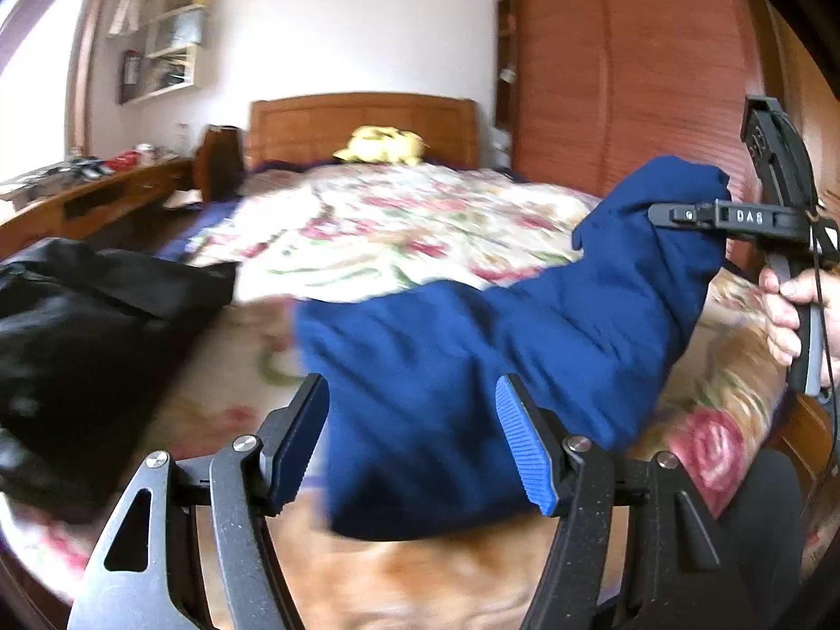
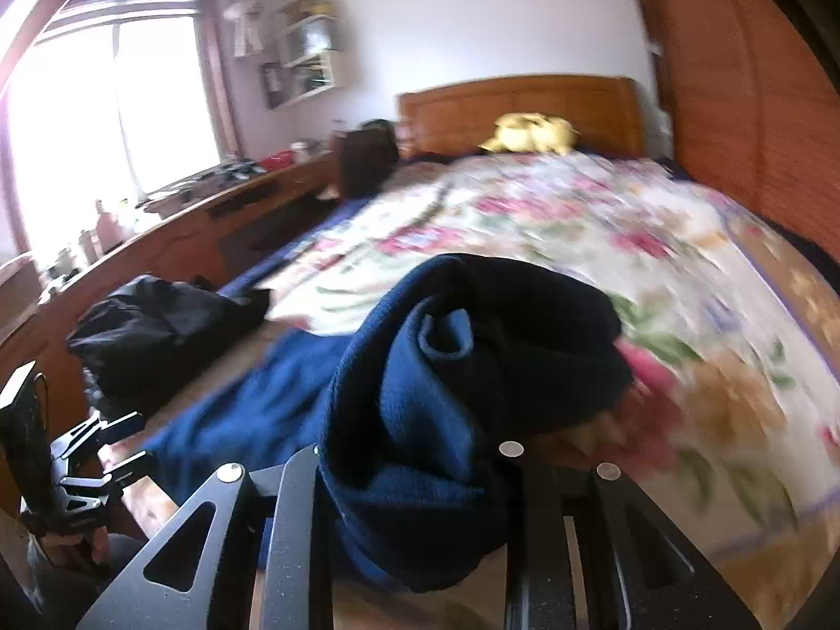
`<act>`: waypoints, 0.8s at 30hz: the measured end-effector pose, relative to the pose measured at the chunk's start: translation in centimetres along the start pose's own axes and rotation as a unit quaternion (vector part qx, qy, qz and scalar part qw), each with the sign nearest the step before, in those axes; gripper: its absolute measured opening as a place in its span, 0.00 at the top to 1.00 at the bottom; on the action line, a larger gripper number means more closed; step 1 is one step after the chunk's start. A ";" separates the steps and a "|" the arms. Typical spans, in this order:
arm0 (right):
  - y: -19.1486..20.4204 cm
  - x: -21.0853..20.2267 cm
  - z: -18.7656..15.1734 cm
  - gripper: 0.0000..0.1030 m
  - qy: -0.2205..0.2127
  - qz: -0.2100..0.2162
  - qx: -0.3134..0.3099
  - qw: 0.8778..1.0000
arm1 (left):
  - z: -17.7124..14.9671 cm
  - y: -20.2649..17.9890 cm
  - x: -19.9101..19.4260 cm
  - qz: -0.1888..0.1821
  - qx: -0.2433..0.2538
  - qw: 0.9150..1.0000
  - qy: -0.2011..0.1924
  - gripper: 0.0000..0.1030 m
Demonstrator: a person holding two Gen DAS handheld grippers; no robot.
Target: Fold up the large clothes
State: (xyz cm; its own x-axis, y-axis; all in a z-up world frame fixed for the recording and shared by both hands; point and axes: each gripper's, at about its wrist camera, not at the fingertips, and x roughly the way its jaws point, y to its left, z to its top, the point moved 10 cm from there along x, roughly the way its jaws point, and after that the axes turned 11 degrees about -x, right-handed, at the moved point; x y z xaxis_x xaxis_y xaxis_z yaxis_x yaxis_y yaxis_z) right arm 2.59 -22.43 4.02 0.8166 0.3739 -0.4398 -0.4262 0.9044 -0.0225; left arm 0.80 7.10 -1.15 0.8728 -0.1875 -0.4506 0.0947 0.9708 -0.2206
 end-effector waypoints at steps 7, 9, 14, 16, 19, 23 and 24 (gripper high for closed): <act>10.4 4.9 3.2 0.76 -0.008 0.087 -0.058 0.994 | 1.1 6.4 -3.7 0.049 -0.038 0.998 -0.029 0.35; 14.1 6.7 3.3 0.76 -0.001 0.116 -0.075 0.990 | 1.1 8.0 -4.5 0.066 -0.044 0.996 -0.033 0.35; 21.4 11.7 0.6 0.76 0.055 0.185 -0.119 0.974 | 1.0 10.9 -5.7 0.097 -0.058 0.993 -0.040 0.35; 23.5 13.2 -1.1 0.75 0.082 0.188 -0.147 0.968 | 0.8 11.8 -6.0 0.107 -0.065 0.991 -0.042 0.35; 24.4 14.3 -1.7 0.71 0.094 0.187 -0.156 0.965 | 0.4 12.6 -6.0 0.113 -0.072 0.990 -0.041 0.35; 23.9 13.0 -0.6 0.56 0.093 0.206 -0.121 0.966 | 0.1 12.6 -5.7 0.115 -0.074 0.990 -0.037 0.35; 23.5 12.5 -0.2 0.54 0.090 0.210 -0.114 0.967 | 0.1 12.5 -5.7 0.113 -0.073 0.990 -0.037 0.35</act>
State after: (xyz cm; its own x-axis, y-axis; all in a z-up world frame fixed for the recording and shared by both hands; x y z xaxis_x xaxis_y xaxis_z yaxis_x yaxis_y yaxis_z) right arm 2.67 3.47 -2.19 0.4800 0.6378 -0.6023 -0.7970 0.6039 0.0043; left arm -2.96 20.29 -1.20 0.8973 0.0497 -0.4386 -0.1730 0.9537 -0.2459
